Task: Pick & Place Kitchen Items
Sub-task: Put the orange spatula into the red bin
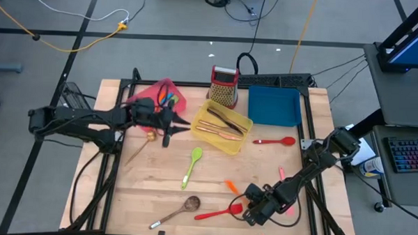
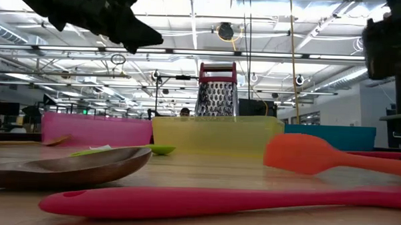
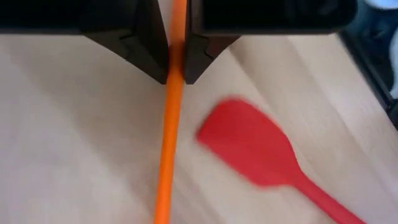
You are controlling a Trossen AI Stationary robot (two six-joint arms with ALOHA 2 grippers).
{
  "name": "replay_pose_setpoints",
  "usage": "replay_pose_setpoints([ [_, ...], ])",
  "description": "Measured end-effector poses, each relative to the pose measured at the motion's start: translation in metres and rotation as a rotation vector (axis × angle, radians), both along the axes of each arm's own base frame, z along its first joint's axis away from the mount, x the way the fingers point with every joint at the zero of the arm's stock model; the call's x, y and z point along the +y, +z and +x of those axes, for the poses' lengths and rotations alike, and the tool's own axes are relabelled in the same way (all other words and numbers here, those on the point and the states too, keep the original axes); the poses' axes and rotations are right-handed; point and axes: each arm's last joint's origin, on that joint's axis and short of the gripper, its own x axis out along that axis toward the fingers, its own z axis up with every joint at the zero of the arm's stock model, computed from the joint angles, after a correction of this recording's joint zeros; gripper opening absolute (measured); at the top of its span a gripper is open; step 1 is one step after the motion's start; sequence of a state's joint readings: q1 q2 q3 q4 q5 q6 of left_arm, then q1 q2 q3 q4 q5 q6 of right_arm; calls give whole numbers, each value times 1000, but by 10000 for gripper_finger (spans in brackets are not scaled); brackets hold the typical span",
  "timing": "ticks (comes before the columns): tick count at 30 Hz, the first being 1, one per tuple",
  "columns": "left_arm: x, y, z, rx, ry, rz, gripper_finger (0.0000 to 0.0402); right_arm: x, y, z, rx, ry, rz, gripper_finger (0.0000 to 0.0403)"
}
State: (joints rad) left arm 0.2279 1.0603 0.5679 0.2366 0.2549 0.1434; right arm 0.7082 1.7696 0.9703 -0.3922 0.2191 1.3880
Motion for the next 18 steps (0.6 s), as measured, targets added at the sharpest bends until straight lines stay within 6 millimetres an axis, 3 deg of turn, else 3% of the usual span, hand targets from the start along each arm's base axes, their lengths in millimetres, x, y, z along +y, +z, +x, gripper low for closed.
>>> replay_pose_setpoints([
  [10, -14, -1, 3, 9, -13, -8, 93, -13, 4, 23, -224, 109, -226, 21],
  [18, -24, -6, 5, 47, -72, -17, 93, -36, 7, 44, -243, 227, -332, 21],
])
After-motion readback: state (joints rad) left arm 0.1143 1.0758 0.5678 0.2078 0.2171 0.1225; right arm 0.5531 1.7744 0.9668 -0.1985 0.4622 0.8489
